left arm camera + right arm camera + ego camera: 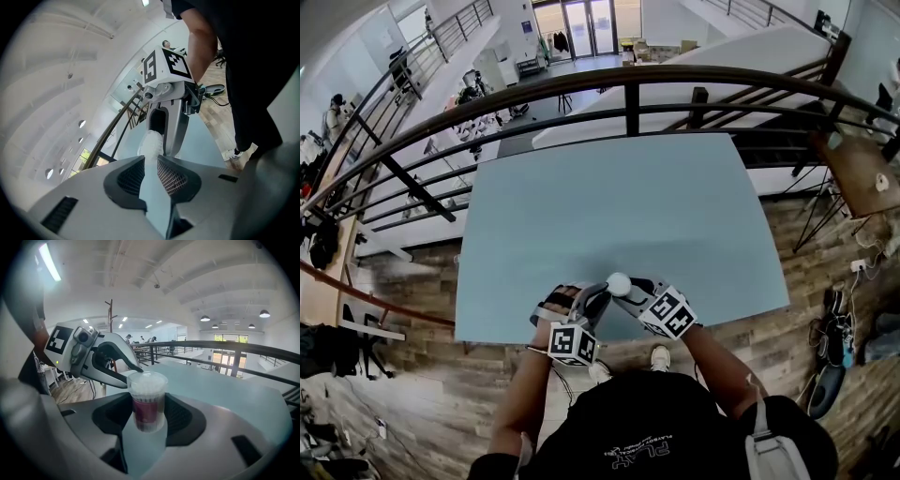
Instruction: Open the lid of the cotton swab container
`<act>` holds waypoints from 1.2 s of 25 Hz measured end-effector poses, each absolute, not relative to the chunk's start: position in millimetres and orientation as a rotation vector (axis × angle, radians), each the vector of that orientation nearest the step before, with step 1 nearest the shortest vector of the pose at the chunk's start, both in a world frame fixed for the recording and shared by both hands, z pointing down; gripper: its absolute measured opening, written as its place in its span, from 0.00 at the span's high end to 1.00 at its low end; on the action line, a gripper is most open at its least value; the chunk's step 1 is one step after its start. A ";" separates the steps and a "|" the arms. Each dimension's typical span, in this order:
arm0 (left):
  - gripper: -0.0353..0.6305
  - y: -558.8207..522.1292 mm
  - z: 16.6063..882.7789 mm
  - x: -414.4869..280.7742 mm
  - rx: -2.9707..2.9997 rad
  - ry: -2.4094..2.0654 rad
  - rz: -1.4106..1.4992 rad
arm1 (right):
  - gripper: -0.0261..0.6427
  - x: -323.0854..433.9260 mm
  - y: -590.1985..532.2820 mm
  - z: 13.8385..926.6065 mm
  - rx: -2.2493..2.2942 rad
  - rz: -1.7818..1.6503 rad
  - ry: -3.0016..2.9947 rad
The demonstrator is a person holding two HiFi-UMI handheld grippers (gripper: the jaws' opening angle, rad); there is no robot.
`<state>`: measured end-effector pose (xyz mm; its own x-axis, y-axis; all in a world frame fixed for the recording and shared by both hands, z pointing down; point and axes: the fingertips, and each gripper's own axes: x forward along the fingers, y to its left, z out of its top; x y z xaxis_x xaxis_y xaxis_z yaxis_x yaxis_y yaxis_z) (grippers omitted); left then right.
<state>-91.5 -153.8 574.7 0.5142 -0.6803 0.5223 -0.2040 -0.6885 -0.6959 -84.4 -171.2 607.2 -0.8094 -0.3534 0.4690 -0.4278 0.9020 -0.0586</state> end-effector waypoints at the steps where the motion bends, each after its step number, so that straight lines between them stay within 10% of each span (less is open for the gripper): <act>1: 0.80 -154.1 574.7 -91.3 -2.195 0.722 -1.101 | 0.63 -84.3 -171.5 606.6 0.565 0.220 -2.607; 7: 0.94 -157.9 557.8 -93.5 -2.223 0.793 -1.012 | 0.63 -87.4 -166.2 609.1 0.529 0.201 -2.598; 30: 0.94 -179.7 537.2 -86.3 -2.208 0.841 -0.951 | 0.63 -103.1 -145.6 604.8 0.430 0.037 -2.577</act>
